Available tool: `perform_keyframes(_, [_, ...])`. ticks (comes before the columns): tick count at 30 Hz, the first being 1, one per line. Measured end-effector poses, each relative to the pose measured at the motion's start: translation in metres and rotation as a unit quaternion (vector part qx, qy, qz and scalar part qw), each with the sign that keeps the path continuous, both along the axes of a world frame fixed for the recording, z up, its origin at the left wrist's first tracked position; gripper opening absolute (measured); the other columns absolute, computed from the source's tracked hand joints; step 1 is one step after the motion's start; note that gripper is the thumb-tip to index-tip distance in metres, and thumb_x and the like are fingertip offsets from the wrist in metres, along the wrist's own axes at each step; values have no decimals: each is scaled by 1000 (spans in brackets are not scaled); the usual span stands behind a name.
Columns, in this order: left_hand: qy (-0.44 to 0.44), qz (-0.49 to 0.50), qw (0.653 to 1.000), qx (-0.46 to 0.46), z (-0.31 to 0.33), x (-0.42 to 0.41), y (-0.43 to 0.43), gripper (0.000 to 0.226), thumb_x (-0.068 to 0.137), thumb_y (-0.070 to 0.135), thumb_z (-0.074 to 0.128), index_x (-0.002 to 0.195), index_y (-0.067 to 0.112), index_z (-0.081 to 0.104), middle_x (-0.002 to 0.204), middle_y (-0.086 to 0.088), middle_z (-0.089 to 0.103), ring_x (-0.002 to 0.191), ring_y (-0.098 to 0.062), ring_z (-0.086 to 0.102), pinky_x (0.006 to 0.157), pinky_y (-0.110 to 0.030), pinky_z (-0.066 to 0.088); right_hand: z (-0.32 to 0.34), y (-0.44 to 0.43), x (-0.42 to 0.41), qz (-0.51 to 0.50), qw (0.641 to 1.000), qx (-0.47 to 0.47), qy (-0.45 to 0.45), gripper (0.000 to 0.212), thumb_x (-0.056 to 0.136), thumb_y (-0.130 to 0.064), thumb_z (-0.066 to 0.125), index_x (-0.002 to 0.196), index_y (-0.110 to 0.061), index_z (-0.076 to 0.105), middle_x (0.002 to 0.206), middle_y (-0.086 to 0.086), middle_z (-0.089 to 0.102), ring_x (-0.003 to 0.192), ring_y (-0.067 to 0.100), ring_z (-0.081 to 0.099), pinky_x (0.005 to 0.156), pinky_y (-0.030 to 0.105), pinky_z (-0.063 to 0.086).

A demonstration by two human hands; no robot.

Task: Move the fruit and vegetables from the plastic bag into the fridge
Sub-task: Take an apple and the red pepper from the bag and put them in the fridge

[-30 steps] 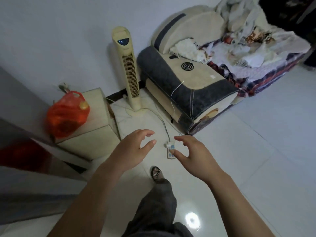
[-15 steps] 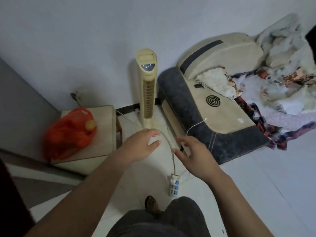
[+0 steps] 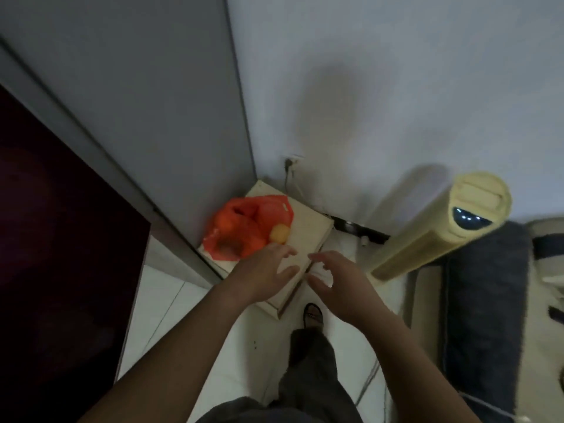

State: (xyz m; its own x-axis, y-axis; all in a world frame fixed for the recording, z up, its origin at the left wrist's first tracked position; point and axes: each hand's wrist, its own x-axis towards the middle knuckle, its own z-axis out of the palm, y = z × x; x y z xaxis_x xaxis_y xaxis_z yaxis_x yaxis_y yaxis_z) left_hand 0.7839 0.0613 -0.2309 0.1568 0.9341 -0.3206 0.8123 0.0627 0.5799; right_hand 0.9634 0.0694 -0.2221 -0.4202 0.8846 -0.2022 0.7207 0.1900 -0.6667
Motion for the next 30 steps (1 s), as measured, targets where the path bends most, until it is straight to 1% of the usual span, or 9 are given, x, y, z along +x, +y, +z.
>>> perform_keyframes(5, [9, 85, 995, -50, -28, -30, 55, 39, 92, 39, 50, 126, 20, 51, 126, 0, 56, 114, -17, 52, 90, -33, 44, -34, 104, -24, 127, 991, -40, -31, 44, 89, -39, 56, 130, -25, 48, 130, -4, 51, 111, 11, 51, 89, 19, 39])
perform_keyframes(7, [15, 102, 993, -65, -44, -38, 76, 37, 91, 38, 51, 124, 20, 53, 123, -1, 57, 112, -19, 53, 89, -35, 45, -52, 137, -31, 169, 983, -43, -50, 44, 89, -38, 56, 130, -22, 48, 130, -2, 51, 107, 14, 54, 88, 24, 42])
perform_keyframes(12, [28, 136, 987, -87, -101, -67, 121, 37, 91, 36, 51, 124, 19, 53, 127, -2, 53, 118, -20, 48, 94, -35, 41, -115, 205, -59, 190, 980, -43, -36, 42, 86, -32, 62, 124, -17, 53, 128, 3, 53, 113, 20, 52, 95, 32, 44])
perform_keyframes(15, [46, 136, 987, -79, -142, -90, 135, 51, 81, 42, 41, 125, 18, 52, 128, -3, 50, 118, -22, 48, 95, -37, 42, -155, 235, -79, 163, 986, -26, -18, 39, 84, -29, 65, 120, -17, 55, 123, 5, 55, 109, 22, 54, 91, 38, 47])
perform_keyframes(19, [74, 118, 990, -14, -182, -119, 150, 54, 81, 43, 31, 121, 15, 56, 127, -7, 54, 116, -27, 51, 89, -43, 48, -200, 257, -98, 158, 987, 25, -1, 38, 86, -27, 64, 121, -16, 55, 122, 6, 58, 108, 21, 55, 87, 29, 43])
perform_keyframes(23, [74, 62, 995, 29, -219, -125, 164, 41, 84, 31, 47, 119, 12, 58, 120, -10, 60, 109, -28, 57, 86, -35, 49, -238, 270, -117, 204, 978, 37, 8, 36, 86, -28, 61, 120, -15, 56, 121, 5, 59, 105, 19, 57, 82, 24, 42])
perform_keyframes(25, [56, 31, 998, 29, -239, -119, 169, 43, 84, 30, 48, 121, 11, 57, 118, -10, 61, 106, -26, 58, 85, -34, 48, -256, 275, -122, 232, 972, 22, -2, 39, 84, -32, 58, 121, -16, 57, 122, 5, 58, 105, 21, 58, 82, 25, 44])
perform_keyframes(27, [62, 17, 998, 1, -256, -113, 170, 51, 85, 37, 41, 128, 13, 52, 125, -9, 58, 112, -26, 55, 91, -35, 46, -273, 277, -124, 266, 963, 2, -35, 44, 85, -34, 59, 126, -19, 54, 128, 3, 55, 112, 22, 54, 86, 26, 42])
perform_keyframes(30, [123, 38, 988, -80, -277, -118, 155, 64, 83, 47, 30, 140, 18, 38, 142, -8, 44, 131, -27, 38, 108, -42, 32, -295, 276, -124, 320, 941, -30, -102, 54, 85, -36, 62, 134, -23, 44, 139, 0, 44, 125, 22, 42, 95, 35, 43])
